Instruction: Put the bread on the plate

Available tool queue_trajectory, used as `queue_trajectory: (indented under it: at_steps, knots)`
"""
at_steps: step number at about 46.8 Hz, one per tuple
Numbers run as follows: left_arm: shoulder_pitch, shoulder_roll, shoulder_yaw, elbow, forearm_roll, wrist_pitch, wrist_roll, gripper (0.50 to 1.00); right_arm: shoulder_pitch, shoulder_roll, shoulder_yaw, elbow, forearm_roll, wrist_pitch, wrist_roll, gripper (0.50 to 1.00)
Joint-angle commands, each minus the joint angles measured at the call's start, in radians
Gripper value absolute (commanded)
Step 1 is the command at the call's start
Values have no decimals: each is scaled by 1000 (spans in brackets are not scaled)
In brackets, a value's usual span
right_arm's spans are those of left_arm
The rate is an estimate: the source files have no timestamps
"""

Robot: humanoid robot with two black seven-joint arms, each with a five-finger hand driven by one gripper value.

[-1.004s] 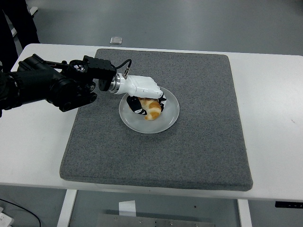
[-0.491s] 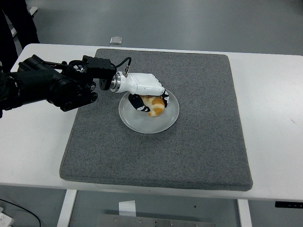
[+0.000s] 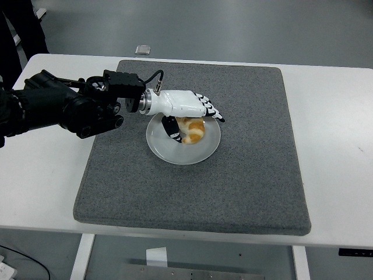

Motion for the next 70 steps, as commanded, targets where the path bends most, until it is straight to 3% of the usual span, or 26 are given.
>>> queue_trajectory:
  at_steps: [1,8,17,25,37,44,53,61,70]
  knots:
    - [-7,10,-43,-25,-4,-9,0,1000,0,0,0,-1,0,0,0,932]
    - [-44,65,-121,-60,-10,-37,0,1000,0,0,0,-1,0,0,0,932]
    - [-48,114,-279,-62,-119,-157,0,1000,0,0,0,0,1,0,0,932]
    - [-51,148,-353,-36,-441,-253,0,1000,0,0,0,0,0,0,0,932]
    - [-41,177,-365,27,-995,-325,0,1000,0,0,0,1,0,0,0,932]
    - [-22,169,-371,62,-1259,-327,0,1000,3,0,3,1,1,3,0,932]
    - [94,105,-463,170,-1538,-312,0,1000,5,0,5,1,3,11,0,932]
    - [214,8,-669,300,-1558,-290,0,1000,5,0,6,4,4,12,0,932]
    - [277,-104,-838,398,-1558,-220,65,1000,5,0,8,9,4,14,0,932]
